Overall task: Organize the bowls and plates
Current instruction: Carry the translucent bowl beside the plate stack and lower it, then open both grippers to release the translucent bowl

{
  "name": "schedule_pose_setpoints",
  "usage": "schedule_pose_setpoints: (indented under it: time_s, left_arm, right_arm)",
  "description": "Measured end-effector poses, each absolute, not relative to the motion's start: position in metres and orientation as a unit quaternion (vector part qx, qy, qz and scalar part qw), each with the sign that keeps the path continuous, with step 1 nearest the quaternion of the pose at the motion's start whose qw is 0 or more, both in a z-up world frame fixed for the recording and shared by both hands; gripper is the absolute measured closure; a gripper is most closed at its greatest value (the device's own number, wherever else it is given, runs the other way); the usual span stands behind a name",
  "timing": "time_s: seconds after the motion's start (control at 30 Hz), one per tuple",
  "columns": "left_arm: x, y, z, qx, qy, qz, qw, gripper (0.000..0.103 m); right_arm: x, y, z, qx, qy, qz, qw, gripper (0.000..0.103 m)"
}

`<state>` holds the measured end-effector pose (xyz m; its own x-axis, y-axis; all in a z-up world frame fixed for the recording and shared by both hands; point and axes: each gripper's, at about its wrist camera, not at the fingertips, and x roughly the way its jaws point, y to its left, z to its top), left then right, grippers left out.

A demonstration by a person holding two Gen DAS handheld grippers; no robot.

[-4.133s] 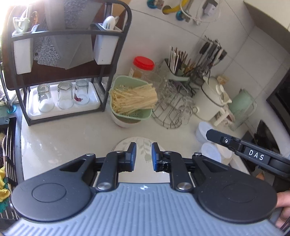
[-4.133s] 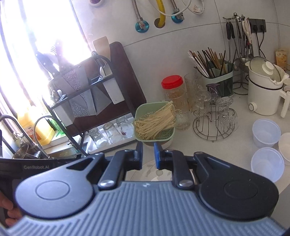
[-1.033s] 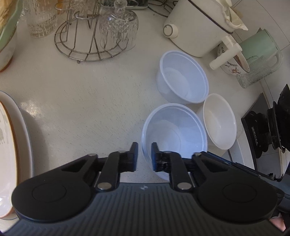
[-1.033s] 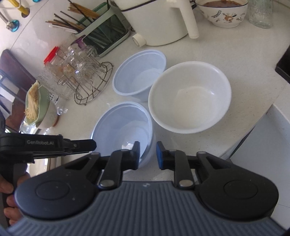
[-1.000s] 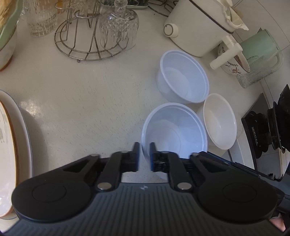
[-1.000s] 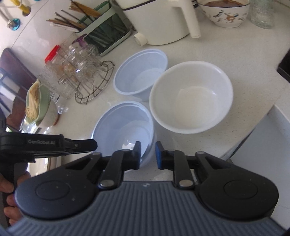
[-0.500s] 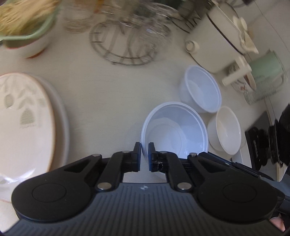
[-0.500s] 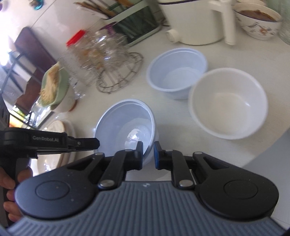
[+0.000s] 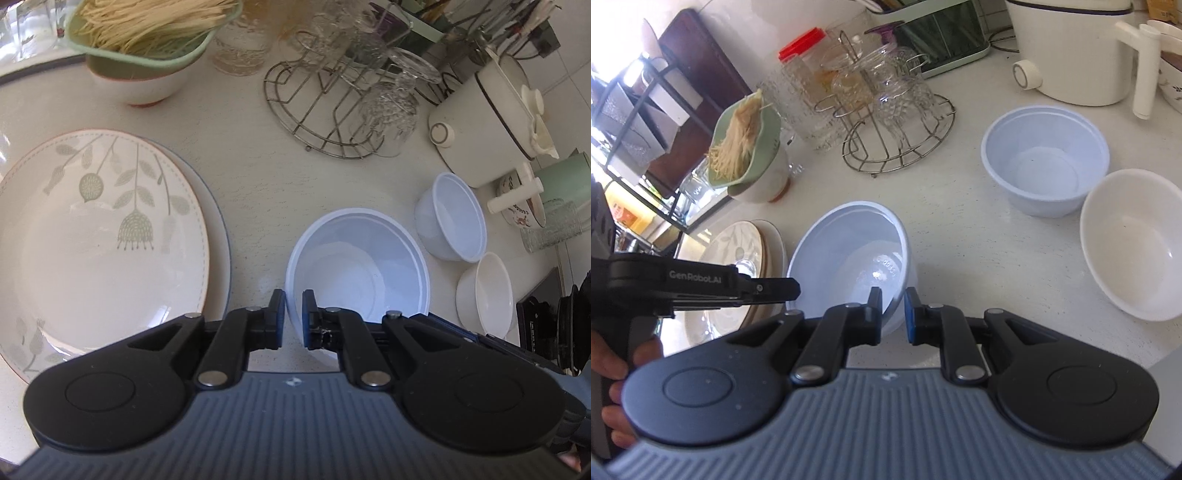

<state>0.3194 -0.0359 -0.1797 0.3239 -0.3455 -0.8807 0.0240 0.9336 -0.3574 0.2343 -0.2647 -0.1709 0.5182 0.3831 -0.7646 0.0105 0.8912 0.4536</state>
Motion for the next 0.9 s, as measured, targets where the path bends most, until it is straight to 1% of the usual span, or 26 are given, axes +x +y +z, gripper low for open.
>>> schedule_pose_setpoints:
  time_s: [0.43, 0.47, 0.5, 0.53, 0.57, 0.6, 0.63, 0.67, 0.73, 0.9]
  left_arm:
    - [0.318, -0.028, -0.189, -0.131, 0.582, -0.081, 0.798, 0.092]
    - [0.317, -0.027, -0.188, -0.129, 0.583, -0.078, 0.799, 0.091]
    - [0.317, -0.025, -0.187, -0.126, 0.583, -0.073, 0.799, 0.087]
    - [0.317, -0.024, -0.185, -0.13, 0.581, -0.073, 0.8, 0.083]
    - [0.315, -0.023, -0.183, -0.134, 0.58, -0.072, 0.8, 0.08]
    - [0.314, -0.022, -0.18, -0.133, 0.578, -0.069, 0.802, 0.073]
    - [0.312, -0.022, -0.176, -0.126, 0.572, -0.066, 0.808, 0.067]
    - [0.31, -0.023, -0.171, -0.121, 0.567, -0.069, 0.812, 0.066]
    - [0.308, -0.023, -0.162, -0.114, 0.559, -0.07, 0.818, 0.061]
    - [0.302, -0.024, -0.133, -0.108, 0.537, -0.075, 0.833, 0.06]
  right_arm:
    - [0.236, -0.256, -0.179, 0.189, 0.495, 0.11, 0.841, 0.086]
    - [0.236, -0.257, -0.178, 0.191, 0.495, 0.11, 0.841, 0.086]
    - [0.235, -0.258, -0.177, 0.193, 0.493, 0.108, 0.841, 0.085]
    - [0.235, -0.259, -0.176, 0.196, 0.491, 0.106, 0.842, 0.081]
    - [0.234, -0.261, -0.175, 0.197, 0.489, 0.1, 0.844, 0.071]
    - [0.233, -0.262, -0.173, 0.199, 0.487, 0.094, 0.845, 0.065]
    - [0.232, -0.264, -0.171, 0.201, 0.483, 0.088, 0.848, 0.054]
    - [0.23, -0.265, -0.168, 0.201, 0.478, 0.083, 0.851, 0.051]
    - [0.229, -0.267, -0.163, 0.201, 0.472, 0.074, 0.855, 0.052]
    - [0.222, -0.275, -0.145, 0.209, 0.457, 0.061, 0.862, 0.052]
